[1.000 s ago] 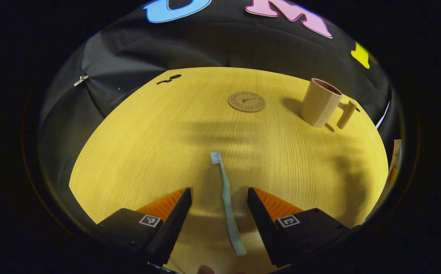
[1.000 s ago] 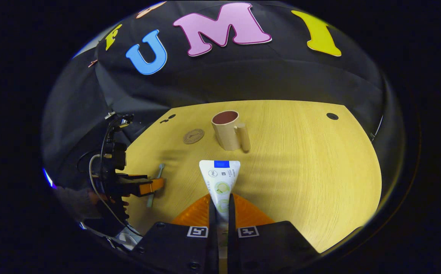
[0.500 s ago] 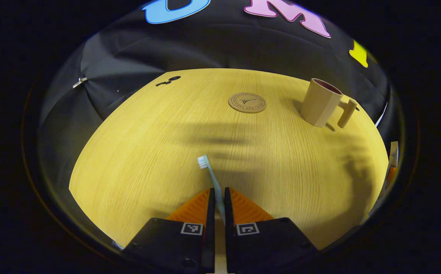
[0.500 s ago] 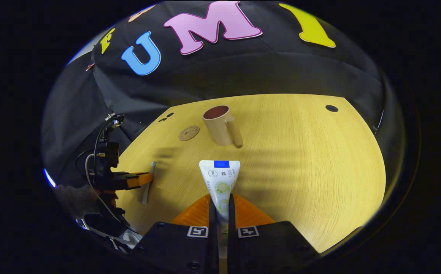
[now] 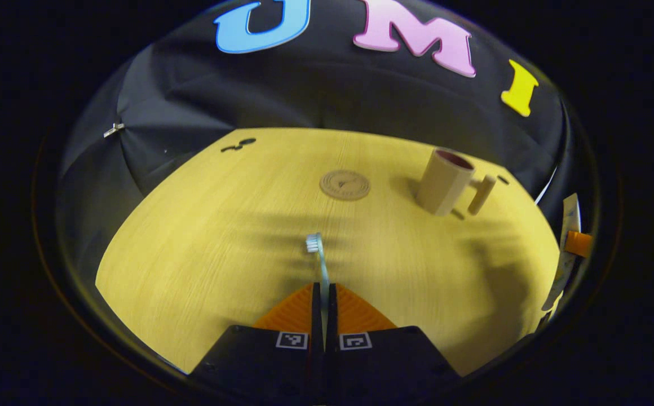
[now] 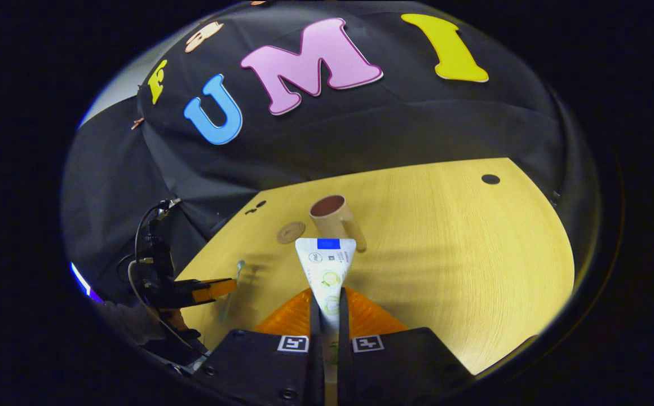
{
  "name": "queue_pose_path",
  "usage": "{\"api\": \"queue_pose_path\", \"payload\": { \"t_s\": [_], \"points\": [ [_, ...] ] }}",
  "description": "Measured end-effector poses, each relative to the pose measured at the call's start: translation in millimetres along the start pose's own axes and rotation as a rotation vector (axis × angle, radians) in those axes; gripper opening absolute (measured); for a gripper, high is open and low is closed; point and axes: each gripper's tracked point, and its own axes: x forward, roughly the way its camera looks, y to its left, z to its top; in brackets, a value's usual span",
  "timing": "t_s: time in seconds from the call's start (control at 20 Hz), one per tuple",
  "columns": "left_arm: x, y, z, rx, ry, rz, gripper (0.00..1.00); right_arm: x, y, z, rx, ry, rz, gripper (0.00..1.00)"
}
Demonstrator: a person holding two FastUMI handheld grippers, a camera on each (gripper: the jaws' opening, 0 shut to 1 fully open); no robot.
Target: Put the toothbrush and toothpaste on the desktop into the cup, then pick up the cup and place it on the coaster on the desktop.
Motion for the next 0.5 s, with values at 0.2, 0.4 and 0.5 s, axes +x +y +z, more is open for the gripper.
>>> {"api": "queue_pose_path", "payload": {
  "t_s": [0.2, 0.4, 0.5],
  "points": [
    [-35.7, -22.0, 42.9, -0.057, -0.133, -0.098, 0.06, 9.7, 26.2, 61.5, 0.026, -0.138, 0.039, 0.13],
    [-74.6, -45.9, 91.4, -0.117, -0.278, -0.204, 0.06, 28.1, 41.3, 135.2, -0.020, -0.326, 0.072, 0.13],
    [-96.1, -56.1, 113.7, -0.124, -0.345, -0.246, 0.06, 54.7, 47.4, 171.4, -0.057, -0.420, 0.091, 0.13]
  ]
}}
